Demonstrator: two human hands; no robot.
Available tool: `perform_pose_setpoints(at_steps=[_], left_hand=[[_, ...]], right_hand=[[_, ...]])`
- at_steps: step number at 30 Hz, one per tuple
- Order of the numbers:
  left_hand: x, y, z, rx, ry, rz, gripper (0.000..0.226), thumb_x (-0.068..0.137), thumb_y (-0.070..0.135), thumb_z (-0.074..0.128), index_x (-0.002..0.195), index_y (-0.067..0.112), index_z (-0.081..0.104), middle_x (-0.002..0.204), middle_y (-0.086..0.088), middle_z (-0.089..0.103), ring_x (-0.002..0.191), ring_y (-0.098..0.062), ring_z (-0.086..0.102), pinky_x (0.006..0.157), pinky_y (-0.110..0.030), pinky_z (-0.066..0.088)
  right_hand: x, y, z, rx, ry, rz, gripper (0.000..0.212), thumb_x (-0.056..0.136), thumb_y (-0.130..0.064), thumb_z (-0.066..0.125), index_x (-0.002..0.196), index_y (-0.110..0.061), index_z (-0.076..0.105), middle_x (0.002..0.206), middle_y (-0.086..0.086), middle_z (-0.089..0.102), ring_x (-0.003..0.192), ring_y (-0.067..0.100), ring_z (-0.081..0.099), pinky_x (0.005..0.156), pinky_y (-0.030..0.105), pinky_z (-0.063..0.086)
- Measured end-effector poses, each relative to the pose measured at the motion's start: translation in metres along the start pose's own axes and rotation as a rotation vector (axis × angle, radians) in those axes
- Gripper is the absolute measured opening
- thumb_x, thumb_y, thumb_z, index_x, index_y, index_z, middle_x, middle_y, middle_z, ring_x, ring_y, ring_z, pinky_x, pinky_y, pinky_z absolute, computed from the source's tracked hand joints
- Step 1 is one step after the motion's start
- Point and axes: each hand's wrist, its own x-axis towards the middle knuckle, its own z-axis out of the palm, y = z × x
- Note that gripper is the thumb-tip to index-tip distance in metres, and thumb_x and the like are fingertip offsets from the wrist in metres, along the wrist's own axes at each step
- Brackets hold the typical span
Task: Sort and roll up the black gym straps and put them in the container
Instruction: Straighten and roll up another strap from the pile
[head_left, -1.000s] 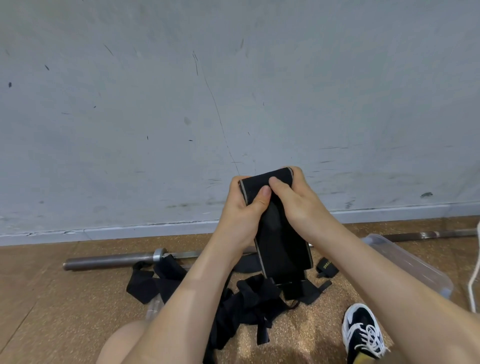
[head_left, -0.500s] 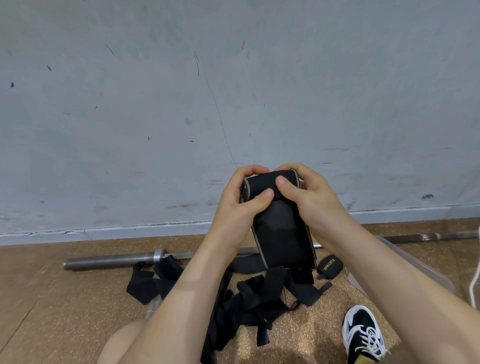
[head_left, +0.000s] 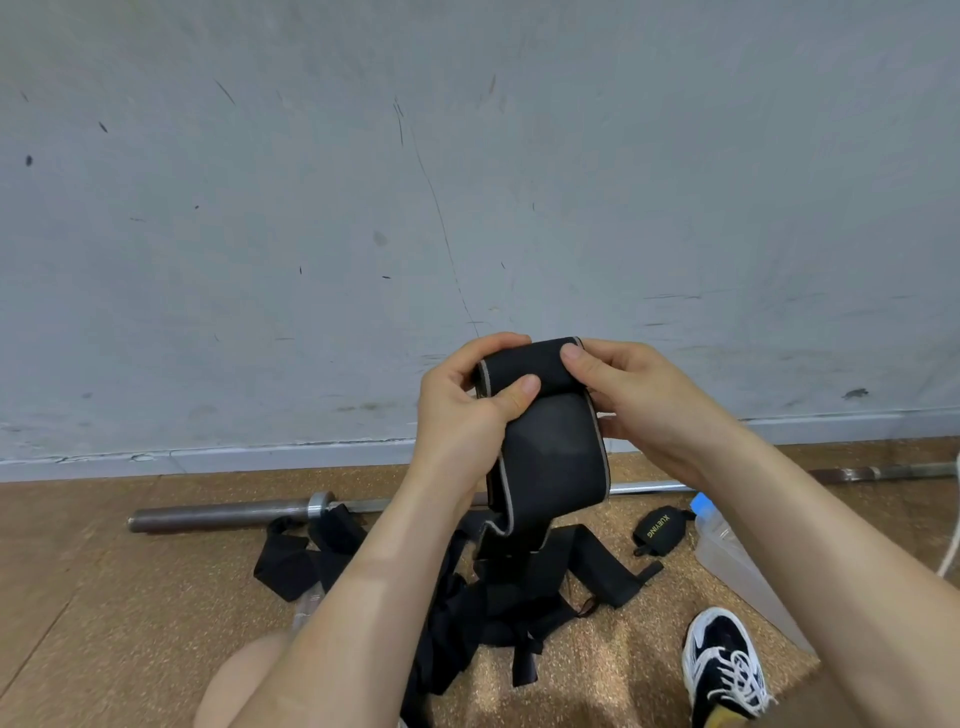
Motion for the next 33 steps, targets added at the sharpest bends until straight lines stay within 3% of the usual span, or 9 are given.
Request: perform_pose_setpoints(at_steps=[4, 6, 12, 16, 19, 25, 29, 31, 33], left_hand=[[0.002, 0.001, -0.001, -0.006, -0.112, -0.036, 0.028, 0.086, 0.004, 0.071, 0.106, 0.023, 0.068, 0.096, -0.003, 0.071, 0.08, -0.014, 0.07, 0.064, -0.027, 0.056], [0.001, 0.0, 0.001, -0.011, -0.141, -0.076, 0.025, 0.085, 0.019, 0.073, 0.109, 0.022, 0.066, 0.094, -0.003, 0.072, 0.084, -0.019, 0.071, 0.064, -0.029, 0.055], [0.004, -0.003, 0.001, -0.094, -0.025, -0.097, 0.041, 0.065, 0.022, 0.083, 0.104, 0.02, 0.074, 0.105, -0.008, 0.075, 0.101, -0.027, 0.071, 0.077, -0.034, 0.057], [0.005, -0.001, 0.0, -0.09, -0.002, -0.032, 0.035, 0.073, 0.001, 0.081, 0.103, 0.017, 0.074, 0.099, -0.006, 0.075, 0.093, -0.02, 0.072, 0.074, -0.028, 0.057], [0.004, 0.0, -0.001, 0.026, -0.011, 0.073, 0.039, 0.073, -0.008, 0.079, 0.1, 0.02, 0.073, 0.092, 0.002, 0.075, 0.085, -0.011, 0.071, 0.073, -0.027, 0.058], [0.001, -0.005, 0.004, 0.309, -0.058, 0.253, 0.045, 0.07, 0.006, 0.077, 0.098, 0.039, 0.066, 0.113, -0.004, 0.065, 0.101, -0.018, 0.065, 0.081, -0.029, 0.056], [0.0, -0.005, 0.007, 0.246, -0.041, 0.204, 0.039, 0.071, 0.017, 0.076, 0.1, 0.037, 0.06, 0.115, -0.007, 0.059, 0.099, -0.021, 0.064, 0.079, -0.032, 0.058], [-0.001, -0.007, 0.007, 0.233, -0.049, 0.172, 0.038, 0.077, 0.012, 0.078, 0.103, 0.034, 0.06, 0.114, -0.006, 0.061, 0.097, -0.018, 0.065, 0.077, -0.03, 0.059], [0.0, -0.007, 0.006, 0.24, -0.015, 0.157, 0.039, 0.079, 0.0, 0.076, 0.101, 0.03, 0.063, 0.105, 0.0, 0.066, 0.09, -0.011, 0.067, 0.074, -0.024, 0.058]], right_hand=[[0.0, 0.002, 0.003, 0.054, 0.076, -0.086, 0.023, 0.104, -0.015, 0.047, 0.107, -0.016, 0.07, 0.093, 0.001, 0.074, 0.083, 0.009, 0.071, 0.069, 0.023, 0.058], [0.0, 0.005, 0.007, 0.019, 0.12, -0.124, 0.022, 0.103, -0.013, 0.049, 0.111, -0.019, 0.069, 0.098, 0.002, 0.074, 0.089, 0.012, 0.071, 0.077, 0.027, 0.059], [-0.001, 0.004, 0.012, -0.093, 0.086, -0.057, 0.038, 0.103, -0.032, 0.049, 0.141, -0.034, 0.05, 0.126, -0.005, 0.064, 0.112, 0.012, 0.064, 0.098, 0.033, 0.053], [-0.003, 0.0, 0.015, 0.014, 0.061, -0.007, 0.027, 0.099, -0.036, 0.054, 0.116, -0.02, 0.068, 0.101, 0.002, 0.076, 0.093, 0.016, 0.073, 0.078, 0.026, 0.059], [-0.004, -0.005, 0.012, 0.035, 0.059, 0.028, 0.037, 0.098, -0.043, 0.052, 0.105, -0.014, 0.074, 0.095, 0.002, 0.077, 0.084, 0.009, 0.073, 0.064, 0.018, 0.056], [-0.005, -0.006, 0.012, 0.041, 0.014, 0.077, 0.034, 0.102, -0.037, 0.05, 0.106, -0.011, 0.071, 0.094, 0.002, 0.076, 0.078, 0.005, 0.071, 0.059, 0.014, 0.052], [-0.006, -0.002, 0.024, 0.001, 0.076, 0.053, 0.034, 0.104, -0.041, 0.044, 0.116, -0.019, 0.067, 0.105, 0.003, 0.075, 0.093, 0.013, 0.073, 0.078, 0.027, 0.06], [-0.006, 0.0, 0.026, -0.066, 0.095, 0.057, 0.037, 0.102, -0.048, 0.044, 0.12, -0.023, 0.063, 0.107, 0.0, 0.074, 0.097, 0.014, 0.071, 0.089, 0.036, 0.058], [-0.007, -0.001, 0.024, -0.077, 0.027, 0.109, 0.042, 0.1, -0.054, 0.043, 0.129, -0.025, 0.055, 0.112, -0.002, 0.071, 0.099, 0.012, 0.07, 0.087, 0.033, 0.058]])
